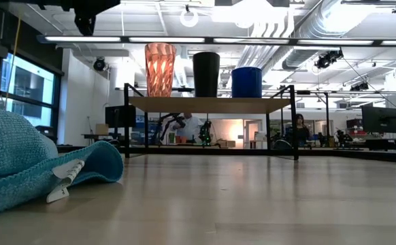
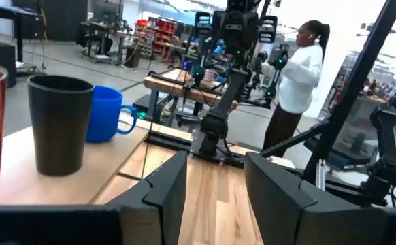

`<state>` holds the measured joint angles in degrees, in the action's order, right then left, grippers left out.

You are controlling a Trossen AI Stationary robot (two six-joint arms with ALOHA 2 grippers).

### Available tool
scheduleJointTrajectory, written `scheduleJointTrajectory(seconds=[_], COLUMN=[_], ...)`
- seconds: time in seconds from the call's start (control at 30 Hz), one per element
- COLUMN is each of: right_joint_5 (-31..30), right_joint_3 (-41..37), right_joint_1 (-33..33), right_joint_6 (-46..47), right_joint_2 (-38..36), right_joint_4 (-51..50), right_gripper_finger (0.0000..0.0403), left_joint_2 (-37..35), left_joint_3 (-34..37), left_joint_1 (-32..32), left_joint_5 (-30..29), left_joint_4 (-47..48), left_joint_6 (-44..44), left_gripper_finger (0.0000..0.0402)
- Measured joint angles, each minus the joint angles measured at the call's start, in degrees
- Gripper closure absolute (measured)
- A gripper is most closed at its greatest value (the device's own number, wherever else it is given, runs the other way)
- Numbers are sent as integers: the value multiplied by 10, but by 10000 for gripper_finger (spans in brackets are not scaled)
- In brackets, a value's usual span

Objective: Stack small to large cups/mugs on shelf
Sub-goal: Return to Home Position

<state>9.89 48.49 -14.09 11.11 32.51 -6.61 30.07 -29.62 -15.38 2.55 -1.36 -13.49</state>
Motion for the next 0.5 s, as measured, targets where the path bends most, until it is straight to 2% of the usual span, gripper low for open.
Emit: scheduleJointTrajectory(seconds=[0.3,0.5], right_joint_5=[-6,-6], right_joint_3=[0,0], right_joint_1=[0,0], right_joint_6=[-6,9], right_joint_2=[0,0], right_joint_4=[2,0], right_gripper_finger=[267,267], left_joint_2=[-45,-48], left_joint_3=[104,118], left_joint_1=[0,0], left_joint_5=[-20,-37], left_joint_4=[-103,-108], left_joint_6=[-80,-93], left_gripper_finger=[263,263])
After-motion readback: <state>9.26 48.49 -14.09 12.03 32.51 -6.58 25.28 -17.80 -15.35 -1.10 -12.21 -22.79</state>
